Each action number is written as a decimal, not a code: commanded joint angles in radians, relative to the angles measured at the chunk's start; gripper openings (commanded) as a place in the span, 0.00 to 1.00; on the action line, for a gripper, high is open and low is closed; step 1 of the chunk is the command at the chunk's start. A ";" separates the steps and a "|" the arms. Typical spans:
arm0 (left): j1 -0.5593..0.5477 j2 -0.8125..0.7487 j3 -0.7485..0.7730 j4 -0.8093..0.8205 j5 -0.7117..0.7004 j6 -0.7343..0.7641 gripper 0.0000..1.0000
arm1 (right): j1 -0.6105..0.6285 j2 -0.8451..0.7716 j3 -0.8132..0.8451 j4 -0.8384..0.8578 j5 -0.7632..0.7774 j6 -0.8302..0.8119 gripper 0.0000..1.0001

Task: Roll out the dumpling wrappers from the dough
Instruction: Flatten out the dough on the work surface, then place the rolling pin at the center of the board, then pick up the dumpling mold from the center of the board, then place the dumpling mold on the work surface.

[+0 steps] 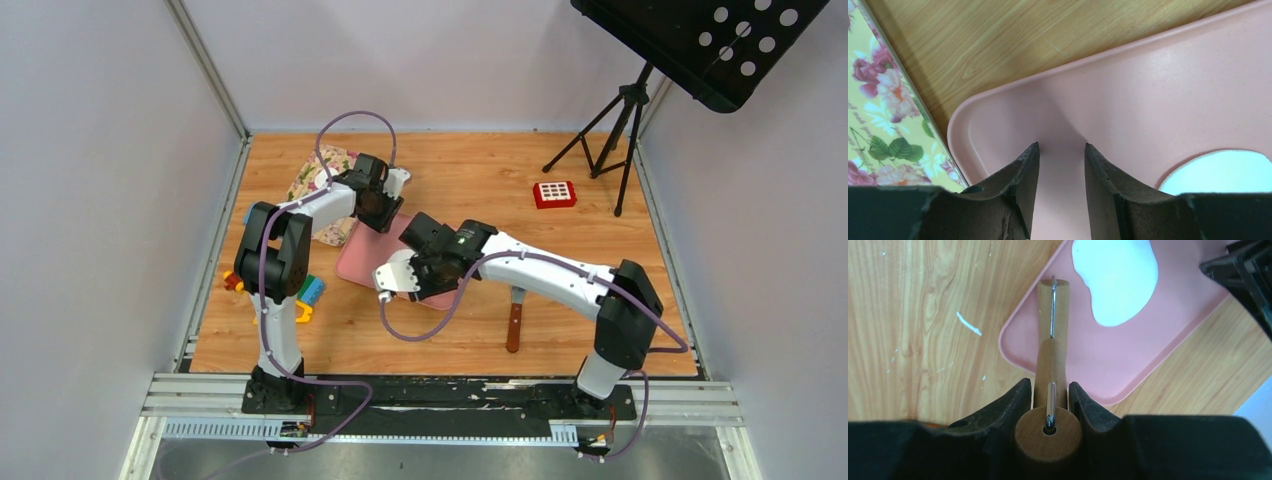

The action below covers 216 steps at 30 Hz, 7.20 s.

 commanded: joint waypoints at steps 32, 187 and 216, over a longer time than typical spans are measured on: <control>0.020 -0.444 -0.139 -0.195 0.336 0.183 1.00 | -1.014 -0.006 -0.260 0.960 -0.544 1.456 0.14; 0.415 -0.653 -0.303 -0.177 0.512 0.182 1.00 | -0.264 0.482 0.420 0.135 -0.139 0.729 0.00; 0.415 -0.646 -0.304 -0.177 0.517 0.183 1.00 | -0.275 0.464 0.417 0.124 -0.138 0.713 0.15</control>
